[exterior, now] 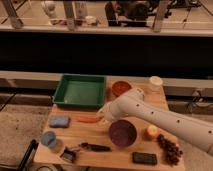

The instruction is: Place pepper in red bowl

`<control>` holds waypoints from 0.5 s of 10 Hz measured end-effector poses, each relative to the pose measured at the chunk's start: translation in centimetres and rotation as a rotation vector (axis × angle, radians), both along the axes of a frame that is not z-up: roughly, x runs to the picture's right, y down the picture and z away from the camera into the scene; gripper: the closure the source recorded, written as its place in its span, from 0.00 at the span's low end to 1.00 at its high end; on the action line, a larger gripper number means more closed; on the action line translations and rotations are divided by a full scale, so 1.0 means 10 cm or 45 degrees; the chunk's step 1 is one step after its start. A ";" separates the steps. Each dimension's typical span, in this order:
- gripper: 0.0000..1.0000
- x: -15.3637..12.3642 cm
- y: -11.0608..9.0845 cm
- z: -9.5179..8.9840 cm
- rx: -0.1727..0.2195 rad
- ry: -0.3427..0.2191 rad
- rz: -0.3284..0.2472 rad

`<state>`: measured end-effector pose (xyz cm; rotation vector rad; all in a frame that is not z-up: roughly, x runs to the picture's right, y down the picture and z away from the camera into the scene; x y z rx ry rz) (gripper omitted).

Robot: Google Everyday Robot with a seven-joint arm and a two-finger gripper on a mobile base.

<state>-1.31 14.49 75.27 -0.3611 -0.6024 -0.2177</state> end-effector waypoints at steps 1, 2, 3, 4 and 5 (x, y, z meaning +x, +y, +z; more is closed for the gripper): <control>1.00 0.10 -0.03 -0.01 0.015 0.020 0.008; 1.00 0.24 -0.09 -0.01 0.038 0.047 0.015; 1.00 0.34 -0.17 -0.02 0.058 0.068 0.023; 1.00 0.45 -0.35 -0.03 0.091 0.095 0.021; 1.00 0.49 -0.49 -0.01 0.104 0.109 0.016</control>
